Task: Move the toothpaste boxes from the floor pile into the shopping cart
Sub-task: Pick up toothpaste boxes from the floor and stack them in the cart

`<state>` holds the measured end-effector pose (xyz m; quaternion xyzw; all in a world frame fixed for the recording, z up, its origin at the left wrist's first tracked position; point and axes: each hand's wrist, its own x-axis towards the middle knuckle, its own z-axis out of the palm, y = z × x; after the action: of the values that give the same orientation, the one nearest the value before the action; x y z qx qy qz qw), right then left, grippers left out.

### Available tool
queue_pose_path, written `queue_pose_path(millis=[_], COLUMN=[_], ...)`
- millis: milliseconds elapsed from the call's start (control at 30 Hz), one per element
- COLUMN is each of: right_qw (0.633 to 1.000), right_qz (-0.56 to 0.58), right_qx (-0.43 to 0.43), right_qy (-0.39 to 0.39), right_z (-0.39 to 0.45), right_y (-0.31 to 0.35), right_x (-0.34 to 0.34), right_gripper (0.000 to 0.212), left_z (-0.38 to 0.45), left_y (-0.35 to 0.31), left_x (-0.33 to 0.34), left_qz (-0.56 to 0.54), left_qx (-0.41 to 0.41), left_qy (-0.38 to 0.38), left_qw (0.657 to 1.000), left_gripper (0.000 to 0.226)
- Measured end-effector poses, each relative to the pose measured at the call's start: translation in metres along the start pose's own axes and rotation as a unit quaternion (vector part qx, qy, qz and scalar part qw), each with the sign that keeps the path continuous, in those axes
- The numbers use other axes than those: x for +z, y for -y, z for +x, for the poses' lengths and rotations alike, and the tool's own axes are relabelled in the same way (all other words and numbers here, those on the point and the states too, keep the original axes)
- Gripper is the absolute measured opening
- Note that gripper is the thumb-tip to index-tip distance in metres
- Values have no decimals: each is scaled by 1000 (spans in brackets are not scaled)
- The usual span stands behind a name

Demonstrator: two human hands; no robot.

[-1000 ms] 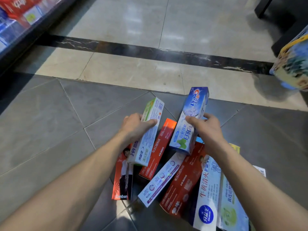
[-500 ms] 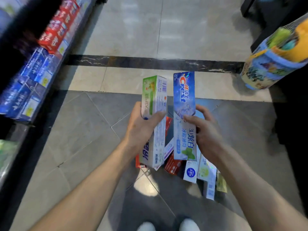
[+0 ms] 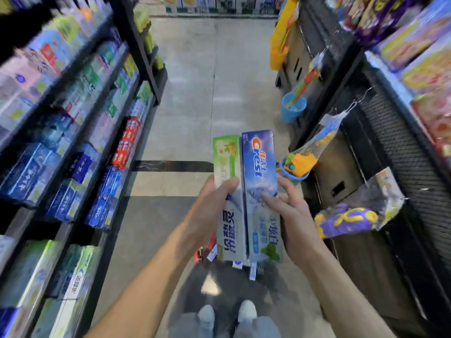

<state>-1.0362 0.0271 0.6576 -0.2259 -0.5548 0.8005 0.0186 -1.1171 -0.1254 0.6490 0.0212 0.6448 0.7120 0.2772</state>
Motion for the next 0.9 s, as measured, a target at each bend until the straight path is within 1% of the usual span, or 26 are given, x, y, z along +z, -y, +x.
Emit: queue_pose_path(millis=[67, 133, 200, 367, 433, 600, 667, 733, 800, 900], right_qw=[999, 996, 988, 960, 942, 877, 848, 819, 784, 730], right_qz=[23, 34, 39, 51, 71, 99, 115, 125, 143, 164], right_qx=[-33, -66, -105, -173, -189, -212, -220, -229, -244, -257], right_qy=[-12, -50, -106, -212, -267, -419, -468, -510, -552, -611], right_z=[-29, -64, -97, -169, -200, -284, -321, -359, -401, -466], right_y=[35, 64, 85, 102, 101, 86, 78, 67, 54, 31], right_x=[6, 11, 16, 23, 26, 32, 32, 33, 35, 42], right_gripper=[61, 61, 58, 50, 49, 50, 51, 49, 45, 36], left_z=[-21, -45, -66, -113, -130, -179, -206, -235, -270, -328], left_y=[-39, -68, -91, -121, -123, -112, -105, -97, -86, -67], left_x=[23, 41, 57, 88, 97, 128, 145, 162, 179, 202], left_qz=[8, 4, 17, 23, 24, 38, 43, 48, 58, 71], left_qx=[18, 37, 51, 85, 83, 67, 61, 49, 39, 13], left_qy=[20, 32, 46, 148, 211, 358, 412, 455, 504, 572], left_qw=[1000, 999, 998, 985, 974, 931, 908, 888, 861, 817], left_gripper=[33, 29, 25, 28, 28, 29, 25, 25, 28, 25])
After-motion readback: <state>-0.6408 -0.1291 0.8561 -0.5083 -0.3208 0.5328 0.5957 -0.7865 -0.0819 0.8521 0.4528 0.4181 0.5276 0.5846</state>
